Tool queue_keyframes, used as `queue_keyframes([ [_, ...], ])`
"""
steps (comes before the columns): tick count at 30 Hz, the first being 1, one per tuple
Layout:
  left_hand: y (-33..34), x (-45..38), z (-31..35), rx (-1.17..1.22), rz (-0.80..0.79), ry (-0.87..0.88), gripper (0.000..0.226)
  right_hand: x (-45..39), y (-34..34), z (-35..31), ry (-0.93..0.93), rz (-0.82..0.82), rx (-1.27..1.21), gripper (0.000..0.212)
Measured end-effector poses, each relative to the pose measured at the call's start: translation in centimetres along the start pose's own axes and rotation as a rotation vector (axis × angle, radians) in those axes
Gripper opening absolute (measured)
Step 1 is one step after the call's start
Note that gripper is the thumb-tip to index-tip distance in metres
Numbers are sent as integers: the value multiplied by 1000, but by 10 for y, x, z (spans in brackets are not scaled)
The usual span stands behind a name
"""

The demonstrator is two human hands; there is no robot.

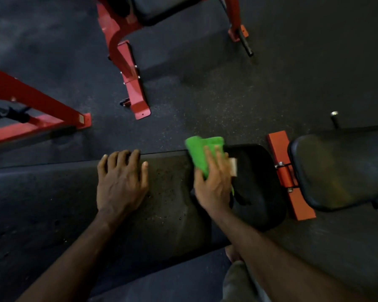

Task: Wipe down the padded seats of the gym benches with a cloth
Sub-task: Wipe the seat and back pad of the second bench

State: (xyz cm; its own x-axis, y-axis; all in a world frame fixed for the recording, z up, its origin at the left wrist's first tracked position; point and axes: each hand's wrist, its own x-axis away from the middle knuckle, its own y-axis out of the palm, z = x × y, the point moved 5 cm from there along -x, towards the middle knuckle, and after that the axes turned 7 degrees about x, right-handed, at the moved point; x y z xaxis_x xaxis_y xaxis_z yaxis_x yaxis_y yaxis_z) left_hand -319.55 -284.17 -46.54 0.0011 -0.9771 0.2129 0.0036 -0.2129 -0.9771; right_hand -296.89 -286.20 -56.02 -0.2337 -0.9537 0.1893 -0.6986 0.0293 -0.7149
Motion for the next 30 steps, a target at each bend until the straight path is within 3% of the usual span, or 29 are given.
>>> queue_keyframes([
  [2,2,-1,4,2,22,-7,54,10,5,-8,-368,-117,88,72],
  [3,2,-2,3,5,20,-19,53,2,2,-4,-478,-152,124,73],
  [4,3,-3,2,2,11,-26,51,-10,-1,7,-475,-135,145,72],
  [7,5,-1,3,-6,-1,-25,48,-33,-7,21,79,14,5,63],
  [8,4,-2,3,-13,-3,-33,49,-27,-3,0,127,47,-22,62],
  [9,3,-2,4,-19,-6,-40,50,-18,2,-23,16,62,-9,61],
  [11,1,-4,3,-37,-10,-61,50,4,13,-57,-384,-53,8,63],
  [13,0,-4,4,-34,-14,-65,50,-5,9,-49,-609,-146,66,66],
  [14,0,-5,4,-30,-20,-64,52,-18,7,-37,-575,-144,95,65],
  [17,2,-4,3,-26,-31,-45,54,-39,0,-16,-71,-44,71,60],
  [18,2,-4,1,-22,-32,-52,53,-33,5,-30,-13,-27,72,60],
  [19,2,-5,2,-22,-30,-59,52,-23,10,-49,-64,-29,74,61],
  [21,2,-5,4,-35,-37,-69,50,1,18,-74,-362,-104,55,61],
  [23,1,-5,4,-42,-50,-80,50,-12,15,-67,-561,-150,107,58],
  [24,2,-5,3,-34,-60,-85,51,-28,11,-55,-524,-143,142,55],
  [27,5,-4,0,-20,-83,-80,53,-58,3,-31,-36,-70,133,42],
  [28,5,-4,0,-20,-82,-79,53,-52,7,-41,20,-44,117,43],
  [30,1,-5,3,-15,-82,-77,52,-26,20,-73,-164,-59,98,53],
])
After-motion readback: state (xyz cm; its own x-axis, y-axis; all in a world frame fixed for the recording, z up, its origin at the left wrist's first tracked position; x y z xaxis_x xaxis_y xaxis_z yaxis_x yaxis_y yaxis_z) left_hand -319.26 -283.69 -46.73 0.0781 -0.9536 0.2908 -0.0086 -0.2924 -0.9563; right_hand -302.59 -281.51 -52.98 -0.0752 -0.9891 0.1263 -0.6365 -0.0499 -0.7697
